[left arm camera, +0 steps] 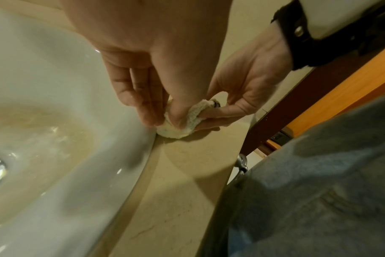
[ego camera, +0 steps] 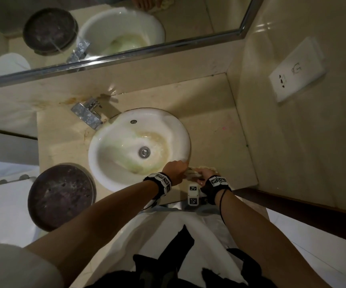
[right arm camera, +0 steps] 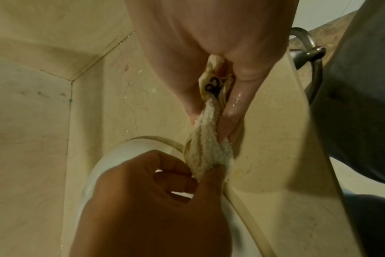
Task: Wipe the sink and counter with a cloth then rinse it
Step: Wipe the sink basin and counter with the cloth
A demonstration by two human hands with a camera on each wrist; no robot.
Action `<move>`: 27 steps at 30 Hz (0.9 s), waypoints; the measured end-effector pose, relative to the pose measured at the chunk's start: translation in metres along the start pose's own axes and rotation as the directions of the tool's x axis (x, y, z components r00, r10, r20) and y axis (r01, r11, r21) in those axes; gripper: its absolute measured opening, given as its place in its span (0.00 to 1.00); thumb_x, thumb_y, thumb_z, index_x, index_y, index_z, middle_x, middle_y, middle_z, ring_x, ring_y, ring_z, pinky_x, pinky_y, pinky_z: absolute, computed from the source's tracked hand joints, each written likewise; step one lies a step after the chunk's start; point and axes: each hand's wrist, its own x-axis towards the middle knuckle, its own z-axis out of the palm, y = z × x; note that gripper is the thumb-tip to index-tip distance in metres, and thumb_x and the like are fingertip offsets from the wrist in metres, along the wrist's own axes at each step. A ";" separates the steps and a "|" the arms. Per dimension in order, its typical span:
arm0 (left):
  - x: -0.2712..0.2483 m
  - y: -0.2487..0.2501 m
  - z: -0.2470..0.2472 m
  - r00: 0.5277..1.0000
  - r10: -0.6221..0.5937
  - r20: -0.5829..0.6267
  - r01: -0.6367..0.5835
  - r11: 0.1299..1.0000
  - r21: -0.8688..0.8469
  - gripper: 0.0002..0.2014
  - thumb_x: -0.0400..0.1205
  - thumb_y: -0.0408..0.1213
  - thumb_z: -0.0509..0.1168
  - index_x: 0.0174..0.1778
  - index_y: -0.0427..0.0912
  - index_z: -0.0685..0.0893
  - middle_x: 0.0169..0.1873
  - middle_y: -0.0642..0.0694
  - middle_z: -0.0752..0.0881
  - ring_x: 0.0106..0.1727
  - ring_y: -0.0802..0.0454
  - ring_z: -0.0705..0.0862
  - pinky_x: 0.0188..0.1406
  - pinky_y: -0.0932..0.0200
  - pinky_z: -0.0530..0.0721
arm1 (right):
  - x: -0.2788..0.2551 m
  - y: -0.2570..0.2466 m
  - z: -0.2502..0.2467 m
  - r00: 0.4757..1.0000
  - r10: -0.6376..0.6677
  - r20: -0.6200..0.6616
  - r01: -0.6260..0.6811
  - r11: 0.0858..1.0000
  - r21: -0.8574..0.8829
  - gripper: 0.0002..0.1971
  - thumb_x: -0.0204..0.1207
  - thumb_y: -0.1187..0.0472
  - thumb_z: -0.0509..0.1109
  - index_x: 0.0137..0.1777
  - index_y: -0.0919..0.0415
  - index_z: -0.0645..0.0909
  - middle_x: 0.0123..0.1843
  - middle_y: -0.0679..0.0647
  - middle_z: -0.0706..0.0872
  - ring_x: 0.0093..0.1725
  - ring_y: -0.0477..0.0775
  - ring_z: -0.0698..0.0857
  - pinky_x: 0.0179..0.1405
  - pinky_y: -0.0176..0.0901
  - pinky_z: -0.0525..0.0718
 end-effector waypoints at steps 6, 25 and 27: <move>0.019 0.001 -0.008 0.999 -0.016 -0.029 0.015 0.999 -0.049 0.15 0.80 0.34 0.68 0.62 0.36 0.78 0.54 0.36 0.85 0.52 0.35 0.86 0.43 0.49 0.81 | 0.000 -0.026 -0.007 0.982 -0.179 0.065 0.183 0.788 -0.588 0.19 0.84 0.67 0.68 0.74 0.66 0.78 0.66 0.63 0.85 0.66 0.61 0.83 0.64 0.43 0.76; 0.099 -0.005 -0.069 0.984 -0.129 -0.121 0.111 0.983 -0.145 0.09 0.82 0.30 0.65 0.57 0.37 0.76 0.51 0.37 0.84 0.50 0.36 0.85 0.38 0.50 0.75 | 0.026 -0.142 -0.007 0.925 -0.301 0.232 0.239 -0.014 -0.971 0.16 0.85 0.63 0.64 0.72 0.59 0.79 0.66 0.60 0.85 0.66 0.65 0.83 0.63 0.50 0.78; 0.105 -0.007 -0.073 0.983 -0.138 -0.123 0.120 0.982 -0.148 0.10 0.82 0.31 0.65 0.57 0.37 0.76 0.51 0.38 0.84 0.51 0.37 0.85 0.38 0.50 0.75 | 0.024 -0.149 -0.005 0.926 -0.291 0.239 0.251 0.002 -0.968 0.12 0.84 0.62 0.65 0.65 0.58 0.82 0.58 0.59 0.86 0.62 0.65 0.85 0.59 0.50 0.80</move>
